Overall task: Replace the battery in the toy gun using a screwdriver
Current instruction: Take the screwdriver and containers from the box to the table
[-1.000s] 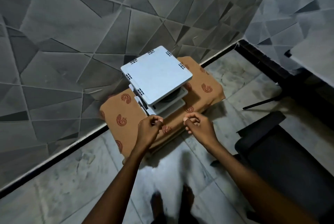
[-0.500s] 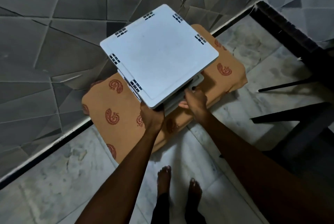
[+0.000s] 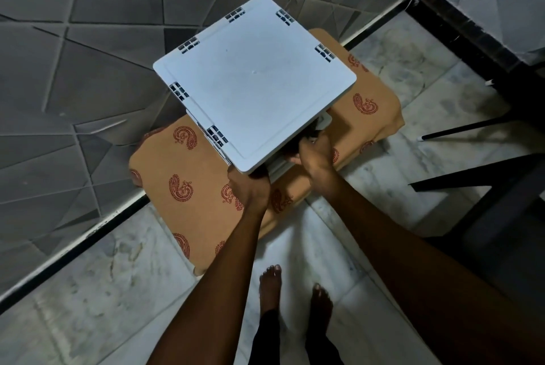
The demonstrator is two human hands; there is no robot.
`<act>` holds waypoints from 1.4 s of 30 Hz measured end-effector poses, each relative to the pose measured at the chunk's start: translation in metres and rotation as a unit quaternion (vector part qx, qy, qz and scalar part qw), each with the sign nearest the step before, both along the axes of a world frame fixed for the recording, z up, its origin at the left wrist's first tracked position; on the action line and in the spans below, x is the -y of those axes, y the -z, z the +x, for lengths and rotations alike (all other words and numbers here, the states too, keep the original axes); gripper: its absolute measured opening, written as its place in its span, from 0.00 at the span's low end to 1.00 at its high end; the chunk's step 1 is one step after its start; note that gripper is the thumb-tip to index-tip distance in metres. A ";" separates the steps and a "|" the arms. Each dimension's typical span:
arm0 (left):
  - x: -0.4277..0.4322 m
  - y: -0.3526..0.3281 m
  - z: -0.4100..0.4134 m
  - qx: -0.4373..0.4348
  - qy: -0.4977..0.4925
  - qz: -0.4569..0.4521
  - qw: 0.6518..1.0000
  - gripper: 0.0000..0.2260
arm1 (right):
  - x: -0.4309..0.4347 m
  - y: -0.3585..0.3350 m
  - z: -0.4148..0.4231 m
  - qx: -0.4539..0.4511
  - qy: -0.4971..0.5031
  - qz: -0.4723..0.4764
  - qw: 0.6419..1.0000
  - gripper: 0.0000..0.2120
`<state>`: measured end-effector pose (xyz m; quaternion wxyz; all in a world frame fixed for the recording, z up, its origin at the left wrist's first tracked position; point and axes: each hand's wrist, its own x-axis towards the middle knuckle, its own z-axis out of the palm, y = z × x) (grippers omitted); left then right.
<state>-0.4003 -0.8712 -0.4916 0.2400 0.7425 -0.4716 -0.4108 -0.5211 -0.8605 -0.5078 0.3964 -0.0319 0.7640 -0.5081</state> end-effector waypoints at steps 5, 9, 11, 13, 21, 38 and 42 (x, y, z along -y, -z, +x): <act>-0.004 -0.009 0.013 -0.016 0.043 0.076 0.996 0.12 | -0.036 -0.032 0.006 0.061 0.041 -0.048 0.996 0.16; -0.034 -0.017 0.030 -0.069 0.063 0.150 0.984 0.12 | -0.079 -0.060 0.011 0.067 0.086 -0.039 0.993 0.14; -0.055 -0.040 0.037 -0.103 0.089 0.173 0.975 0.10 | -0.104 -0.072 0.012 0.051 0.097 -0.027 0.994 0.13; -0.075 -0.067 0.043 -0.139 0.103 0.198 0.965 0.08 | -0.132 -0.088 0.013 0.031 0.104 -0.012 0.994 0.13; -0.132 -0.167 0.067 -0.239 0.123 0.250 0.930 0.09 | -0.241 -0.190 0.031 0.000 0.170 0.000 0.985 0.13; -0.255 -0.300 -0.001 -0.326 0.403 0.246 0.819 0.06 | -0.463 -0.329 0.060 -0.098 0.343 -0.075 0.931 0.08; -0.328 -0.319 -0.020 -0.319 0.410 0.262 0.813 0.04 | -0.545 -0.346 0.056 -0.104 0.382 -0.070 0.915 0.11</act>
